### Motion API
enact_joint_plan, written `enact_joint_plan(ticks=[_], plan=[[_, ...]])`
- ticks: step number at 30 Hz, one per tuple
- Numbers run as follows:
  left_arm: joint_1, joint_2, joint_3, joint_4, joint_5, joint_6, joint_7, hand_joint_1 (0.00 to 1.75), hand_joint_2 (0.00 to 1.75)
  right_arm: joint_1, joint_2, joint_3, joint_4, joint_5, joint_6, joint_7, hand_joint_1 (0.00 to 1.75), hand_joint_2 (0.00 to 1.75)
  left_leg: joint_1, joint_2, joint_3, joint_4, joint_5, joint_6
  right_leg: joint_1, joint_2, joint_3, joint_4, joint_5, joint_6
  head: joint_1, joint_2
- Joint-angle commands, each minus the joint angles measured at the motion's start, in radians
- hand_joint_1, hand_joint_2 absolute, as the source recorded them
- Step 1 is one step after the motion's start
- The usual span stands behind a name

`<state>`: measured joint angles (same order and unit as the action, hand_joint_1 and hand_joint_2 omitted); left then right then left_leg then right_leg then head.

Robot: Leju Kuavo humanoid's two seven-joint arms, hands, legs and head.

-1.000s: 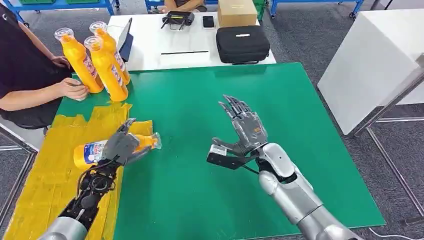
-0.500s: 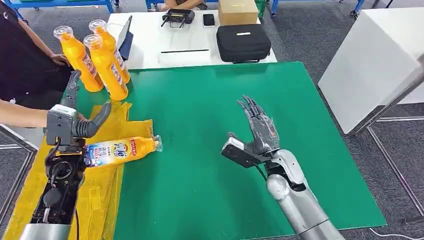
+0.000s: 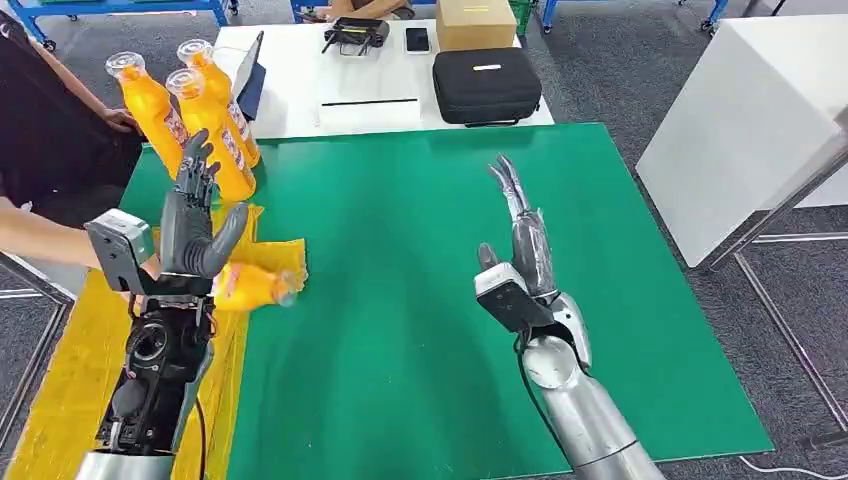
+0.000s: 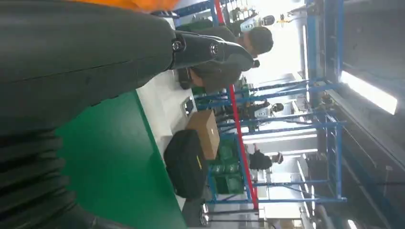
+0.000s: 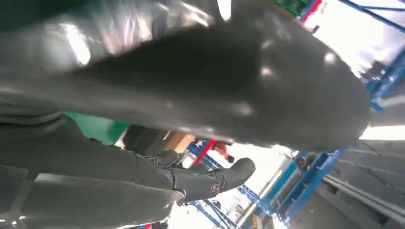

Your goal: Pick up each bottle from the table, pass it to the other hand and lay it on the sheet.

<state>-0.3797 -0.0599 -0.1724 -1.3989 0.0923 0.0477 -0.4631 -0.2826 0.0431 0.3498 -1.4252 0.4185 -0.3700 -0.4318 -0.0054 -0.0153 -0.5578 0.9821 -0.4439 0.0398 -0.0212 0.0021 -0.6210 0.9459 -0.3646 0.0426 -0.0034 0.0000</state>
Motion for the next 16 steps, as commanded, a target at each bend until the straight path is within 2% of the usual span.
enact_joint_plan(ticks=[1,5,10,13,16], plan=[[-0.022,-0.004,-0.036,0.012,0.012,0.001,0.008,0.0,0.0,-0.042,0.014,-0.019,0.013,-0.008,-0.005,-0.002,0.0,0.0,0.0,0.0,0.001,0.0,-0.001,-0.001,0.001,-0.001,0.001,0.0,-0.001,-0.001,0.0,0.0],[-0.021,-0.028,-0.051,0.018,0.046,-0.015,0.01,0.0,0.0,-0.046,0.047,-0.034,-0.007,-0.066,-0.001,-0.033,0.0,0.0,0.001,0.001,0.002,0.001,-0.002,-0.002,0.001,0.0,0.002,0.001,-0.002,-0.002,0.0,0.0],[-0.047,-0.073,-0.097,0.101,0.094,-0.04,0.034,0.0,0.0,-0.109,0.09,-0.055,0.035,-0.127,-0.081,-0.072,0.0,0.0,0.001,0.001,0.003,0.002,-0.003,-0.002,0.001,-0.001,0.002,0.002,-0.002,-0.002,0.0,0.0],[-0.062,-0.097,-0.13,0.155,0.029,0.047,0.014,0.0,0.0,-0.119,0.101,-0.069,0.049,-0.168,-0.086,-0.073,0.0,0.0,0.001,0.0,0.002,0.001,-0.002,-0.002,0.001,-0.001,0.002,0.001,-0.002,-0.002,0.0,0.0],[-0.015,-0.107,-0.181,0.14,-0.02,0.104,0.0,0.0,0.0,-0.066,0.111,-0.082,-0.01,-0.222,-0.064,-0.097,0.0,0.0,0.0,-0.001,0.002,0.0,-0.001,-0.002,0.001,-0.002,0.003,-0.001,-0.001,-0.001,0.0,0.0]])
